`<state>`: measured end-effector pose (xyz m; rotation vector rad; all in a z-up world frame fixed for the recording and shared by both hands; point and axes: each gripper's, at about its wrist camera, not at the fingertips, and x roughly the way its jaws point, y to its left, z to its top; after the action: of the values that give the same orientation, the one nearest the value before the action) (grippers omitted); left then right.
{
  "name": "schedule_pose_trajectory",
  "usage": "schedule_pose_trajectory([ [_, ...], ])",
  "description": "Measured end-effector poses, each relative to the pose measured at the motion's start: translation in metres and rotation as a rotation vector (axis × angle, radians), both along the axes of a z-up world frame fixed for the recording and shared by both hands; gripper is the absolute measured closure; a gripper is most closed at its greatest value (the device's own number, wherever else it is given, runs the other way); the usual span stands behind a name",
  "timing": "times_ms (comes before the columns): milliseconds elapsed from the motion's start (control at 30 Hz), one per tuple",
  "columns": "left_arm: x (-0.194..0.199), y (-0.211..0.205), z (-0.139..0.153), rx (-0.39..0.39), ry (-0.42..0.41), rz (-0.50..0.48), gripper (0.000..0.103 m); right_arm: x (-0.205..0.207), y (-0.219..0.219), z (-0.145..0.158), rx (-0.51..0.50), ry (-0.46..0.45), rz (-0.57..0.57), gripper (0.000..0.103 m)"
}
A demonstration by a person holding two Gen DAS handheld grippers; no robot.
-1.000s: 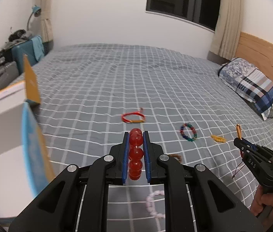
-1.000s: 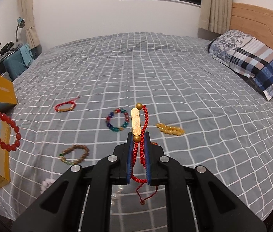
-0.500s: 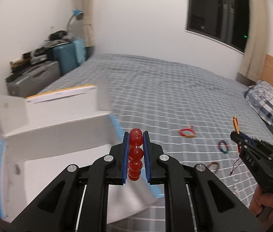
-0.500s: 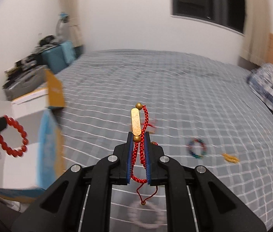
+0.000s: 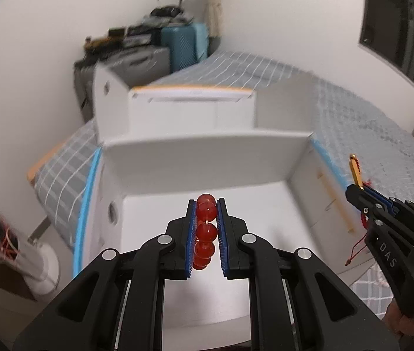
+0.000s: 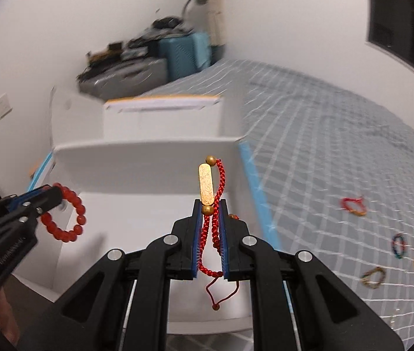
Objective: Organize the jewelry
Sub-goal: 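Carry both held bracelets over the white cardboard box, then open both tools to drop the bracelets into the box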
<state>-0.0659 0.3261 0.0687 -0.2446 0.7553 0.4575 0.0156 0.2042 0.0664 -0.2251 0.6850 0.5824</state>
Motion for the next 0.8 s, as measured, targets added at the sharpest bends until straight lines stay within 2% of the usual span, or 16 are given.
schedule_pose_trajectory([
  [200, -0.007, 0.019, -0.031, -0.042, 0.067, 0.035, 0.090, 0.000, 0.037, -0.037, -0.060, 0.097, 0.029, 0.093],
  [400, 0.002, 0.025, -0.047, -0.058, 0.104, 0.033, 0.090, 0.011, 0.045, -0.064, -0.105, 0.180, 0.009, 0.093],
  [800, 0.007, 0.025, -0.056, -0.056, 0.129, 0.032, 0.090, 0.013, 0.043, -0.078, -0.134, 0.204, 0.006, 0.091],
])
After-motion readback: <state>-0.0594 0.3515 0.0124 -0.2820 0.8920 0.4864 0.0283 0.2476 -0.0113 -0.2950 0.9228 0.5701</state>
